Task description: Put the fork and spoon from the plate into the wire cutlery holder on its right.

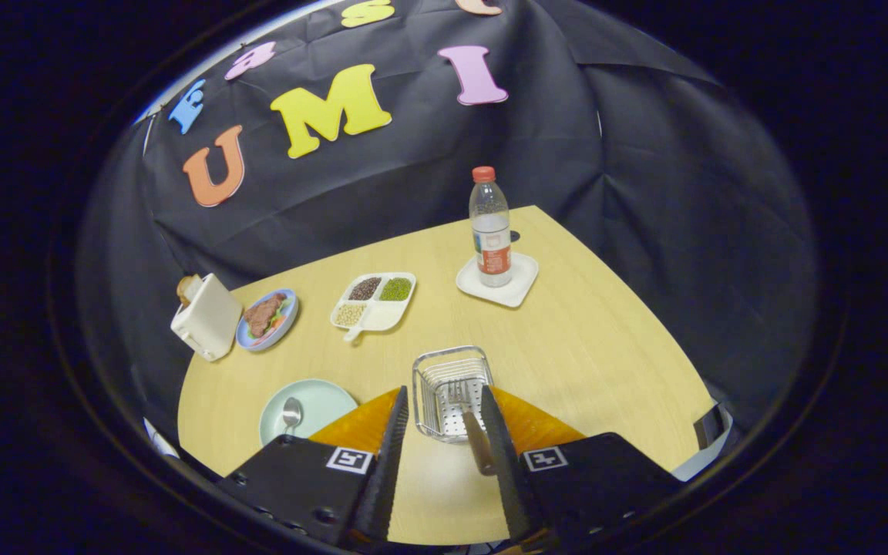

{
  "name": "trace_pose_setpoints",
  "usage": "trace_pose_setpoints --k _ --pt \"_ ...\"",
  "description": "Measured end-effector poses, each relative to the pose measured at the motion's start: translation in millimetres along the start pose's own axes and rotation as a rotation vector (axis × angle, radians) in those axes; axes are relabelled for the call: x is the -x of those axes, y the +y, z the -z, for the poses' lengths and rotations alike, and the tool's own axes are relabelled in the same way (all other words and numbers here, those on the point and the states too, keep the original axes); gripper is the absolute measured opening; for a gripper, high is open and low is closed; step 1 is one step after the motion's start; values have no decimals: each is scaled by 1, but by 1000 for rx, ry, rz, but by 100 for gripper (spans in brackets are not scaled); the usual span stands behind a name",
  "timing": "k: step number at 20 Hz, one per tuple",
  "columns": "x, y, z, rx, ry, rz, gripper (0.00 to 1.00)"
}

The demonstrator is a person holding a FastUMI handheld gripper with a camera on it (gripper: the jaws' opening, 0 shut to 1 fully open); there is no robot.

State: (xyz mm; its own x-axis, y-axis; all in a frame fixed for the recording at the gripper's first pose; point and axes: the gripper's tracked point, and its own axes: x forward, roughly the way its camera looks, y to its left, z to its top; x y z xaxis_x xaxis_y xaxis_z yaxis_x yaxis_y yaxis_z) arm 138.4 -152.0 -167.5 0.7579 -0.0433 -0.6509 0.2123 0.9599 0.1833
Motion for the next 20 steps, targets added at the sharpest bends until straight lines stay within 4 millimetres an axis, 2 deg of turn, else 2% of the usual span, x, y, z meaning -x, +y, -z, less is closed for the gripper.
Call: trace_pose_setpoints --k 1,6,8,13,16,20 --pt "3 4 -1 2 -12 -11 56" --pt "29 17 -14 41 -116 4 83" --pt "44 32 -20 54 -178 -5 96" --pt "68 68 -19 76 -264 8 96" --pt "83 101 -16 115 -323 2 96" --pt "86 147 6 163 -304 -15 96"
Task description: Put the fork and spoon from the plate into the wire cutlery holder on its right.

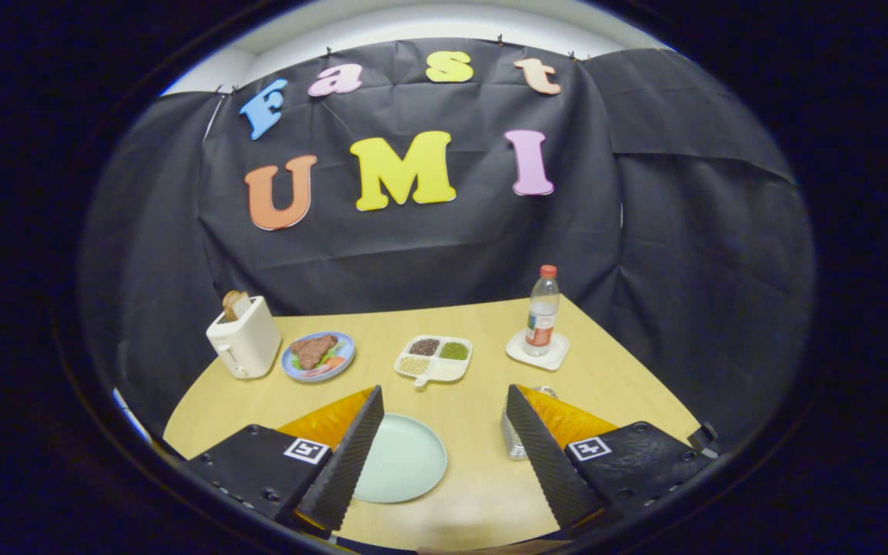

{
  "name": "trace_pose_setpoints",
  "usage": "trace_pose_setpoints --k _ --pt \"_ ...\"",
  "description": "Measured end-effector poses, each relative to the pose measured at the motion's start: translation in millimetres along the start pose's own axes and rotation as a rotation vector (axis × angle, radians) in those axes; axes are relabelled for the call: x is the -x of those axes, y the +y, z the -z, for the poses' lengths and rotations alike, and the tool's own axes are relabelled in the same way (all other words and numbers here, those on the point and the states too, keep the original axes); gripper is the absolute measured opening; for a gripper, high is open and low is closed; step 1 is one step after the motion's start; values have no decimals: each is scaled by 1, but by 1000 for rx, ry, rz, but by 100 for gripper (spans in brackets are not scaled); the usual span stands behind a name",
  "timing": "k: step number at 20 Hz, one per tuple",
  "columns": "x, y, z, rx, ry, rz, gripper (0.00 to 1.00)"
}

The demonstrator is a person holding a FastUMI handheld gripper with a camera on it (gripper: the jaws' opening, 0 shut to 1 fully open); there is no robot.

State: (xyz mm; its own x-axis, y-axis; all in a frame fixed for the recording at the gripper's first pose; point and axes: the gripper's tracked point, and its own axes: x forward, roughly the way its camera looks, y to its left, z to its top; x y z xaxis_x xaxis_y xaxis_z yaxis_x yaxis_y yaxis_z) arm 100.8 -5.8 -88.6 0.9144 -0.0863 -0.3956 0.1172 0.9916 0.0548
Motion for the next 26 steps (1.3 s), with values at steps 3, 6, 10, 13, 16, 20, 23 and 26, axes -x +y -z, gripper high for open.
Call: trace_pose_setpoints --k 3,6,10,13,16,20,23,26 --pt "-5 40 18 22 40 -46 96" --pt "-14 73 39 36 88 -86 96" --pt "-32 91 75 60 187 -76 96" --pt "-49 97 104 78 262 -65 96" --pt "-64 100 133 77 351 -64 97" --pt "-84 105 169 44 469 -94 96" --pt "-95 105 186 43 527 -82 94" --pt "-104 110 196 44 556 -91 91"
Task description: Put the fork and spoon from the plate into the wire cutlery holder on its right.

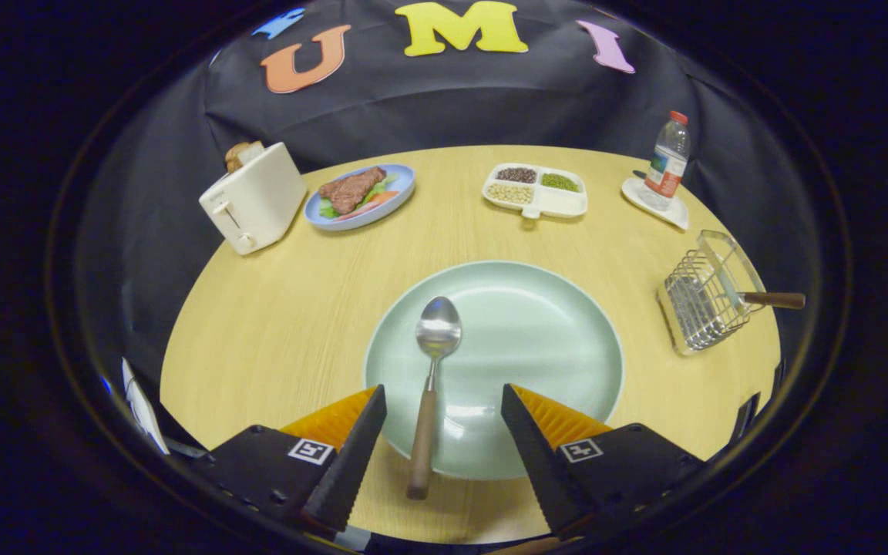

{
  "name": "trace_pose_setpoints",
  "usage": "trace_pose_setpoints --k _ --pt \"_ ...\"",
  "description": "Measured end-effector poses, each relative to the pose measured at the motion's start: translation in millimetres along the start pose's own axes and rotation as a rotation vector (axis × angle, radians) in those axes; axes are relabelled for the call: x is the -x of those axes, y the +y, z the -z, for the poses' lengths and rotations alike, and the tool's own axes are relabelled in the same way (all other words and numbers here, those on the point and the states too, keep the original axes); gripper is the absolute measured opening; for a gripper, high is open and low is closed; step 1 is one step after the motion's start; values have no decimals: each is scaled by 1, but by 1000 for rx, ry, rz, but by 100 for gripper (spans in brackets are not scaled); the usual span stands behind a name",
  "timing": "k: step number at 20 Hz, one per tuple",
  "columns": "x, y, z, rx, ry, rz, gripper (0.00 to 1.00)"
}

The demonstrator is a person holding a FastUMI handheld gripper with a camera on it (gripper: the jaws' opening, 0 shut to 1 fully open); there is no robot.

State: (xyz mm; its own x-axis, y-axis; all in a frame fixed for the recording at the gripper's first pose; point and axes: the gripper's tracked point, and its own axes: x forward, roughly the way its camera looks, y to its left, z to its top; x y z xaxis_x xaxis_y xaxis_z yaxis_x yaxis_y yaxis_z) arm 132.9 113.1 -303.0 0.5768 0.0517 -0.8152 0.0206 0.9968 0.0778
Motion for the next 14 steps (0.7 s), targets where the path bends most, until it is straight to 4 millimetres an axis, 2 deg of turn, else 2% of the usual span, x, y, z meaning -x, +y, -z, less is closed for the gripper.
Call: trace_pose_setpoints --k 3,6,8,10,13,14 --pt "-10 0 3 -12 35 6 85" --pt "-20 3 7 -7 72 3 75" --pt "-26 2 14 6 110 20 56" --pt "-26 3 13 11 103 28 37" --pt "-28 5 17 28 101 25 36" --pt "-29 7 13 27 103 25 21"
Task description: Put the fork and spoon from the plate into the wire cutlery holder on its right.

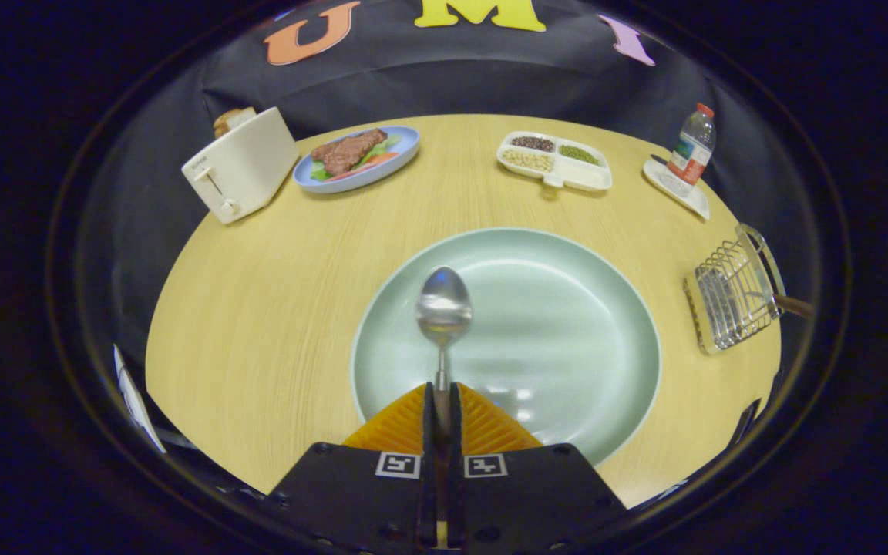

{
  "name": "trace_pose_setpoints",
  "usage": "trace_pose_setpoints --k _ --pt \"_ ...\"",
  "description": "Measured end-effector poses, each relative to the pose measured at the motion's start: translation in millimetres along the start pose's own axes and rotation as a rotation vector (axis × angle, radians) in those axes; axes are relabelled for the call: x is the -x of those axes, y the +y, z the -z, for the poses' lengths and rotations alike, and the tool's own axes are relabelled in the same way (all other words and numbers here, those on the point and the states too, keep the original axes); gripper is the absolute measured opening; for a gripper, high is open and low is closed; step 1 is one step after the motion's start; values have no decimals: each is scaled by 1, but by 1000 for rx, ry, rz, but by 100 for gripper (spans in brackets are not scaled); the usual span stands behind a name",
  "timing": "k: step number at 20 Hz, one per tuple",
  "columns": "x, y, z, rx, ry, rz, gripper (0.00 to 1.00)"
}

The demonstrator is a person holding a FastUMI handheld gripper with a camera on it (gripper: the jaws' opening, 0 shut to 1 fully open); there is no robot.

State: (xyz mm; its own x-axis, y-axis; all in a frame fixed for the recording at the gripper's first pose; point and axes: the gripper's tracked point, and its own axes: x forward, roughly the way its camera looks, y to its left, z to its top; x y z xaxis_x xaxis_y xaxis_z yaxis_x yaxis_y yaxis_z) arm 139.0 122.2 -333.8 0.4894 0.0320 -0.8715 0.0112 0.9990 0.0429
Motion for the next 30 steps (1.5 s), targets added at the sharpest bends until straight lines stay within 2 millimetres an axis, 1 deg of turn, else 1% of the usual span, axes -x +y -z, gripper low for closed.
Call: trace_pose_setpoints --k 1,4,5,7,11,15,21,25,28,30 --pt "0 -2 1 4 -3 -1 6" --pt "4 -4 1 15 -9 5 6" --pt "7 -8 2 25 -2 27 1" --pt "10 -10 2 28 -6 24 0" --pt "27 -15 -2 20 -38 10 0" --pt "55 -22 -10 9 -89 -7 1" --pt "107 -45 -27 -11 -190 -26 1" --pt "136 -67 -38 -23 -266 -23 0" --pt "156 -91 -44 -53 -313 -23 0" --pt "167 -107 -47 -73 -332 -27 1"
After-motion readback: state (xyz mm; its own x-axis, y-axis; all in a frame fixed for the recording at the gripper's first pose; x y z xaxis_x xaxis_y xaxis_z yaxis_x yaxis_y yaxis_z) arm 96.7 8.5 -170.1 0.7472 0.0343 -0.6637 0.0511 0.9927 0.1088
